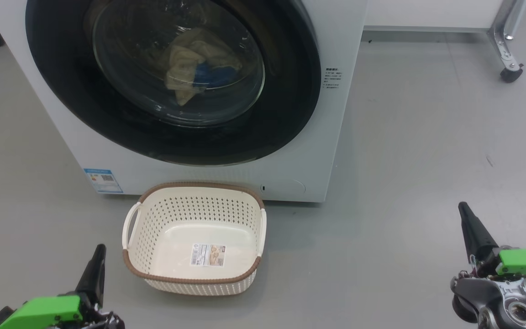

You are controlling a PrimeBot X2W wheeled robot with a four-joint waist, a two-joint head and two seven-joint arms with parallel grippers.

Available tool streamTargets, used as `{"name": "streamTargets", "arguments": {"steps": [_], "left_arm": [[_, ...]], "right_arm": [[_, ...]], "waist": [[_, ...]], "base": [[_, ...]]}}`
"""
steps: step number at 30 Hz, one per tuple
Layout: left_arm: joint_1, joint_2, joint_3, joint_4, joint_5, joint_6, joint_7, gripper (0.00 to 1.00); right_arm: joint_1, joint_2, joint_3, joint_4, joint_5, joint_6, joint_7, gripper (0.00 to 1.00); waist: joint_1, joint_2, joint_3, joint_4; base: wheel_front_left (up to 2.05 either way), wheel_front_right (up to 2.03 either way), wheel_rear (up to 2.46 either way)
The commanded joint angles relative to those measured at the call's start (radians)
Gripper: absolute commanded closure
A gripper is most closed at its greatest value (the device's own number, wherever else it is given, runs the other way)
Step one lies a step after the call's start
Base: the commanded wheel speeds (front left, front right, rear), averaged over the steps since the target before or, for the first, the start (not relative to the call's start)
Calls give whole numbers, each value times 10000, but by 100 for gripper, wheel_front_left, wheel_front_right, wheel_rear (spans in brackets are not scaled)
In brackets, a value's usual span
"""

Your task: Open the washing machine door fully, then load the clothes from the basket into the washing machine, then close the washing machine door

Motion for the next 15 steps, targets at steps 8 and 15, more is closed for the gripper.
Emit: {"name": "streamTargets", "arguments": {"steps": [8, 15], "left_arm": [[-419, 70, 376, -396, -74, -6, 59, 100], [-419, 70, 376, -396, -75, -6, 58, 100]], "right_arm": [[-331, -164, 148, -405, 85, -27, 60, 100], [-331, -164, 149, -405, 85, -27, 60, 100]], "waist": [[0, 0, 1, -1], [0, 0, 1, -1]], "base": [[0, 0, 0], [0, 0, 0]]}}
